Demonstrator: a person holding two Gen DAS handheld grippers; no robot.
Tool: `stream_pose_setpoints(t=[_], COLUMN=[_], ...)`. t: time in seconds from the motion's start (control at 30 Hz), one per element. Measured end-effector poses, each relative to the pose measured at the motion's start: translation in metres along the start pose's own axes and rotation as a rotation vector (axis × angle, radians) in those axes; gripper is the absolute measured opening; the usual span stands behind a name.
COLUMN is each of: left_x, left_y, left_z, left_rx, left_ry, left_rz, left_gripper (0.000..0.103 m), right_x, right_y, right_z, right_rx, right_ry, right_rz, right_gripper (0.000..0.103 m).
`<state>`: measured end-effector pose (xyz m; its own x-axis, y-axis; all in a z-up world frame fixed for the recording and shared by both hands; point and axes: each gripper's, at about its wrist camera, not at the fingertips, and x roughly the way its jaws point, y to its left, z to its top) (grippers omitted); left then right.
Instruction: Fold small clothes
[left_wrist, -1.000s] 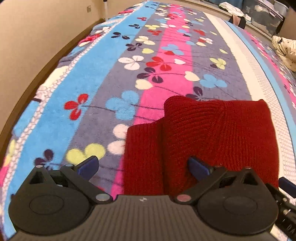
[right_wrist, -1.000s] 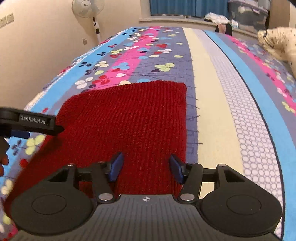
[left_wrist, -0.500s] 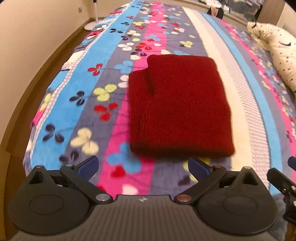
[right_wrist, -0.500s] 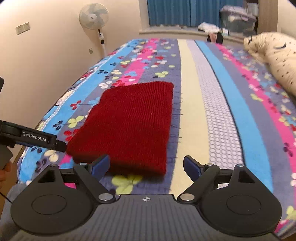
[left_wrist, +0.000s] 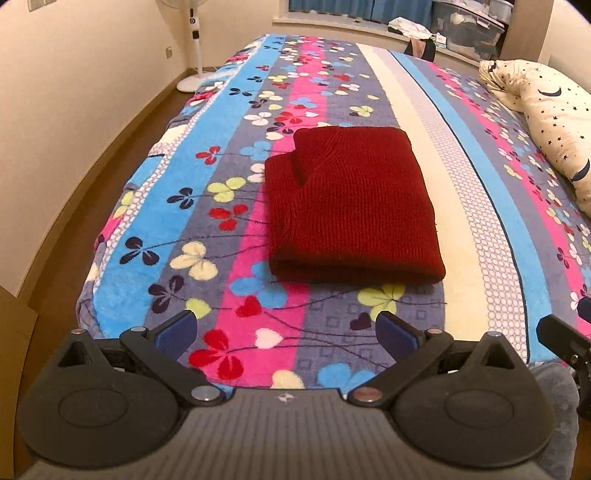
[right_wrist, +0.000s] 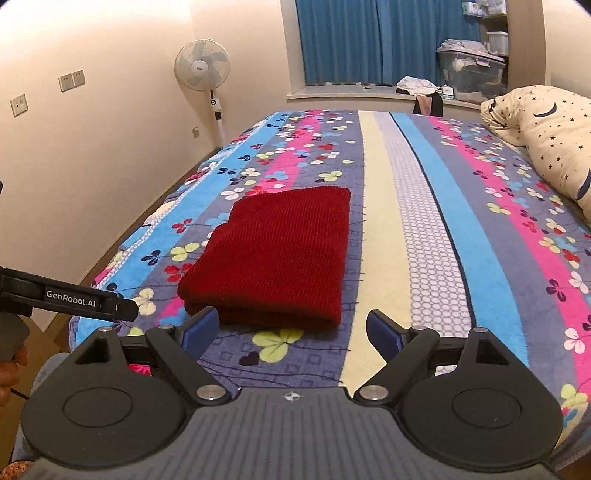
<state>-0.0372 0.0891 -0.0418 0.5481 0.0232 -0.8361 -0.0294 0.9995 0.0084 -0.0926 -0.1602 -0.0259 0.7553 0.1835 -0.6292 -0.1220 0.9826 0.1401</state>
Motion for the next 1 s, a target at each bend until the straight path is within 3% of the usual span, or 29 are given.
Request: stream_pose_setpoints(t=[0.27,0.47,0.53,0.63,0.8,1.0], left_x=[0.020,0.054,0.076,0.117,0.166,0.202], left_y=[-0.004,-0.008,-0.001,0.018,0.041,0.043], left_z=[0.013,0.025,0.030,0.035,0.044,0.068], left_rx=[0.005,0.001,-0.063,-0.257,-0.484,-0.549], left_ry=[0.023,0.084,0.153,0.265,0.335,0.364], left_rz=[0.012,0.015,-0.023,-0.083,-0.030,-0.012], left_gripper=[0.103,0.103,0.103,0.103,0.103,0.103], right_x=[0.016,0.041,0.052,0.078,0.146,0.259], right_y=[-0.001,-0.010,-0.013,-0.022,-0.046,-0.086], right_z=[0.001,0.007,0.010,0.020,0.051,0.117], right_rx=[-0.028,-0.027,-0.041,-0.061,-0.089,0.024], right_ry=[0.031,0.070,0.086,0.128,0.207,0.324], right_rz=[-0.012,-0.025,-0.028,-0.026,-0.020,-0.006], right_gripper=[0.088,0.088,0.088,0.088,0.088,0.088])
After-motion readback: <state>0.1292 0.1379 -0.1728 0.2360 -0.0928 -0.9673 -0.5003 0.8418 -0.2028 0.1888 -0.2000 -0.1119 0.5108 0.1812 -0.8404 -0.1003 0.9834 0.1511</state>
